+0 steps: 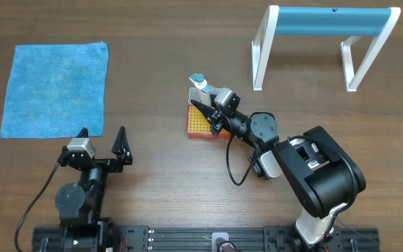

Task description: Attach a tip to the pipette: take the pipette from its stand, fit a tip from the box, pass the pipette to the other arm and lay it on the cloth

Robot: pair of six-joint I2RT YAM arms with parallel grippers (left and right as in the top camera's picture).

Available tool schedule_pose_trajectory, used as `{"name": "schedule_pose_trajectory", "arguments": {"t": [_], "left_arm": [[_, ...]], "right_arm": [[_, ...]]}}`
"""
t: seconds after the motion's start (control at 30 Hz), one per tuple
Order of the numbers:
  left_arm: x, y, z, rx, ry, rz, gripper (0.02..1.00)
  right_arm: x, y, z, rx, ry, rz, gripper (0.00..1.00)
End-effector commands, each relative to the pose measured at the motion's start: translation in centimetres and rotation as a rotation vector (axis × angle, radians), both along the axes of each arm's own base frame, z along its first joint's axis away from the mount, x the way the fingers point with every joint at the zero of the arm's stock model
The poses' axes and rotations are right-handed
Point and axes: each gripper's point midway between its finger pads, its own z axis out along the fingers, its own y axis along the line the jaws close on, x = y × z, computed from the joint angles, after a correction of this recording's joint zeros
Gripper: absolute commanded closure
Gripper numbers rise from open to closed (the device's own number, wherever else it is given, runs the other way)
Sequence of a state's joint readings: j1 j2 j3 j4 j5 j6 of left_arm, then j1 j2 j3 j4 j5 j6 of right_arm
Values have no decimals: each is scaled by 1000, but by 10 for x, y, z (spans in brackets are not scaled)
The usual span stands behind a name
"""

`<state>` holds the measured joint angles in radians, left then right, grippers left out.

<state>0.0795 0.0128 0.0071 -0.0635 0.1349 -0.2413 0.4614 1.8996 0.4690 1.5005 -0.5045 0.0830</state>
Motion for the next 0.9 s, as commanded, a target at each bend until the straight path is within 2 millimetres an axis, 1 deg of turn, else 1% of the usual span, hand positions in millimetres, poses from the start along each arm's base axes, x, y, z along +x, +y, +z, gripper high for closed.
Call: {"name": "schedule_pose_trajectory", "arguments": {"t": [0.03, 0.17, 0.27, 0.37, 0.47, 0.53, 0.6, 0.67, 0.73, 0.8, 0.9], "left_arm": [[0, 1, -1, -5, 1, 5, 20], [0, 1, -1, -5, 1, 5, 20], [0, 1, -1, -5, 1, 5, 23], [0, 1, -1, -5, 1, 5, 20], [0, 1, -1, -5, 1, 5, 23], [0, 1, -1, -5, 1, 5, 20], [0, 1, -1, -5, 1, 5, 20], [0, 1, -1, -5, 1, 5, 23], [0, 1, -1, -5, 1, 5, 23], [0, 1, -1, -5, 1, 5, 20], [0, 1, -1, -5, 1, 5, 20]], "right_arm": [[-12, -5, -44, -75, 117, 11, 921], [-9, -4, -35, -61, 87, 10, 921], [-2, 0, -13, -32, 30, 10, 921], [2, 2, 14, -1, -35, 10, 921], [2, 2, 40, 28, -94, 9, 921], [0, 1, 64, 52, -143, 8, 921], [-2, 0, 82, 67, -174, 9, 921], [-4, -1, 105, 82, -206, 11, 921], [-9, 2, 123, 86, -226, 40, 921], [-19, 8, 143, 77, -237, 106, 919], [-33, 18, 168, 26, -158, 224, 921]]}}
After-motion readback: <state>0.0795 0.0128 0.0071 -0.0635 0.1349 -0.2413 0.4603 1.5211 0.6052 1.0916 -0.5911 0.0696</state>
